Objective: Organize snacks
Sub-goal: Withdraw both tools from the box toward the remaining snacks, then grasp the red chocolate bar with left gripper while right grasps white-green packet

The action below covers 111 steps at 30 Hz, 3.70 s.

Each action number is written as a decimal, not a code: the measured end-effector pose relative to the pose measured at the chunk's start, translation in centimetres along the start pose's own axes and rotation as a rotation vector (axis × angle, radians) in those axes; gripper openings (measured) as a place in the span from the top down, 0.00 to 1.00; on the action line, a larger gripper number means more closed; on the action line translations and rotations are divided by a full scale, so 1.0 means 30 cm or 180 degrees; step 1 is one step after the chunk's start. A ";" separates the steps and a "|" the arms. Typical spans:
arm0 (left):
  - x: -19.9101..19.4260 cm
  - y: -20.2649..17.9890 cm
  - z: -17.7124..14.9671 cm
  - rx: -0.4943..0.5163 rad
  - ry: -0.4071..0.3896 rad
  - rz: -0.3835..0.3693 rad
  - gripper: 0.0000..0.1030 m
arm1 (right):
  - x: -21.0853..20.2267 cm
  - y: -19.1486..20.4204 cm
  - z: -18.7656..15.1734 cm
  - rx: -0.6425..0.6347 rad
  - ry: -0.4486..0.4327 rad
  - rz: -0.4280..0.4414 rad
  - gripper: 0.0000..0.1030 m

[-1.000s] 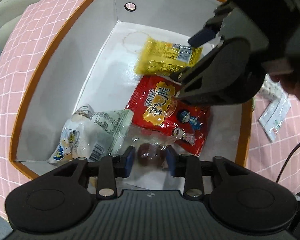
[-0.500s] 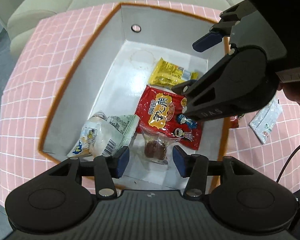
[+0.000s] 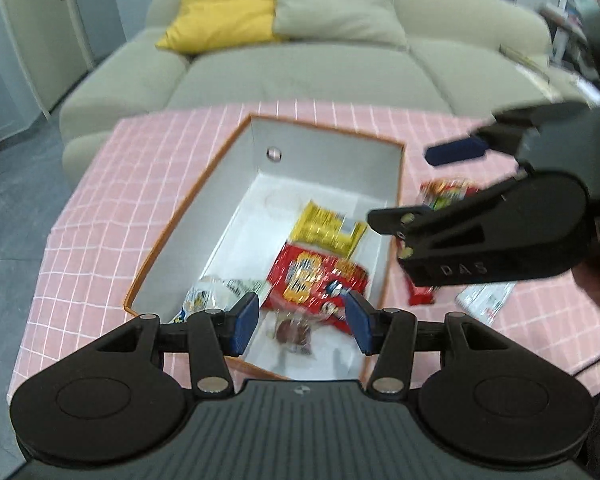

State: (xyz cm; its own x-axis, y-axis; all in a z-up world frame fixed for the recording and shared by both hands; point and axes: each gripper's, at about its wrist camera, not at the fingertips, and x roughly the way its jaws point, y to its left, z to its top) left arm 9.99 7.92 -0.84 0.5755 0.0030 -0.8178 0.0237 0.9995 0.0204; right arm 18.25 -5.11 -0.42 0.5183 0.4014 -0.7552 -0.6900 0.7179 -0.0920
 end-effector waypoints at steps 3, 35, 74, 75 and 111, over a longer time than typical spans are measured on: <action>-0.040 -0.021 -0.019 -0.0102 -0.0209 -0.0021 0.43 | -0.079 -0.010 -0.051 0.0180 -0.0189 -0.0136 0.32; 0.067 -0.332 -0.245 -0.0275 -0.0446 -0.0532 0.43 | -0.203 -0.091 -0.757 0.1280 -0.0235 -0.1017 0.24; 0.572 -0.409 -0.102 -0.0030 0.0435 -0.0226 0.53 | 0.178 -0.226 -0.772 0.1875 0.0482 -0.0757 0.15; 0.573 -0.412 -0.102 -0.0017 0.0426 -0.0221 0.56 | 0.180 -0.217 -0.770 0.1827 0.0462 -0.0809 0.18; 0.400 -0.361 -0.335 -0.0248 0.0647 -0.0300 0.71 | 0.115 -0.163 -0.804 0.1721 0.0256 -0.0638 0.51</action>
State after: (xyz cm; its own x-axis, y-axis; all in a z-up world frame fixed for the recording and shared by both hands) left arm 8.43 -2.56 -16.64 0.3971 -0.0922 -0.9132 0.0018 0.9950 -0.0996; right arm 11.24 -20.95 -18.21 0.5576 0.1982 -0.8061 -0.2153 0.9724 0.0902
